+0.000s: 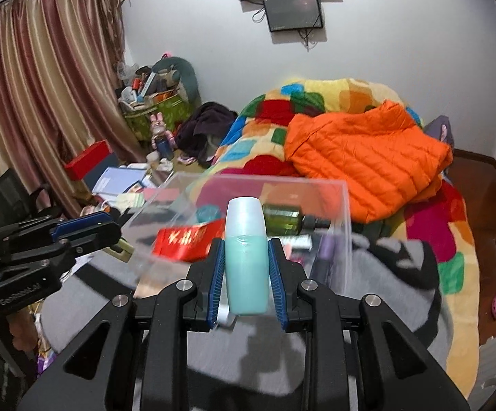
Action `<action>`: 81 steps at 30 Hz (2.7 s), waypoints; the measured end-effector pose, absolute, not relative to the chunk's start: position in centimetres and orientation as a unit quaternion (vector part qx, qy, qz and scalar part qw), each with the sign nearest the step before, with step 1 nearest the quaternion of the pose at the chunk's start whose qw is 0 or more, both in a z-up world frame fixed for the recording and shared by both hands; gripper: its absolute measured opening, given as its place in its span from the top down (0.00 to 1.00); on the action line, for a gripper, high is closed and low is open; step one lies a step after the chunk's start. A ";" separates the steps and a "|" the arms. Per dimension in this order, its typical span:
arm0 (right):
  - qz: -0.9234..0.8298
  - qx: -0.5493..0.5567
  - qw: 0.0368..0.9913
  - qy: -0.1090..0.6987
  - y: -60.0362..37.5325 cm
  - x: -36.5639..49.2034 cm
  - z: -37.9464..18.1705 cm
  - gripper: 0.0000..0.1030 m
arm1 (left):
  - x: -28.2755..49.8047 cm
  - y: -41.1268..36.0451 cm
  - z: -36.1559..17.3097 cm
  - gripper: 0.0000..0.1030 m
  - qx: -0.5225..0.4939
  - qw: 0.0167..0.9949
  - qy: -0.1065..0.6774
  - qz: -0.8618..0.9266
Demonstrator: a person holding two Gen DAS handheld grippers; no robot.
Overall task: Organize objects
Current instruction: 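Carry the block and mint-green bottle over the box and open both tools, then withdraw both tools toward the beige tube and blue card, then grasp the beige cream tube by its white cap with the right tool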
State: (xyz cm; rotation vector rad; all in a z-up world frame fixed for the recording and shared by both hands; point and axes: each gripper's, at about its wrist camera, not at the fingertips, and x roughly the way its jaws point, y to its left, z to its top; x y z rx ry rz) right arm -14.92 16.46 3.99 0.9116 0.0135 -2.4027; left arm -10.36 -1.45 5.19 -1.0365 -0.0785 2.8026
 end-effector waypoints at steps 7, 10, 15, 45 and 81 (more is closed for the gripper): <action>-0.896 0.360 0.259 0.006 15.5 -18.3 3.3 0.78 | -14.6 -2.0 4.3 0.77 -0.370 0.078 -0.044 0.925; -0.886 0.386 0.257 0.006 15.0 -19.5 1.5 0.78 | -16.1 -1.8 2.8 0.77 -0.392 0.078 -0.048 0.915; -0.873 0.413 0.256 0.032 13.8 -20.1 -1.0 0.78 | -17.1 -1.1 0.7 0.77 -0.412 0.080 -0.034 0.907; -0.828 0.450 0.328 0.065 12.6 -13.4 -4.2 0.53 | -9.2 -4.5 -5.2 0.39 -0.474 0.043 0.006 0.879; -0.787 0.446 0.389 0.177 7.7 -10.9 -5.4 0.57 | -3.9 -6.2 -4.0 0.39 -0.458 0.034 -0.053 0.887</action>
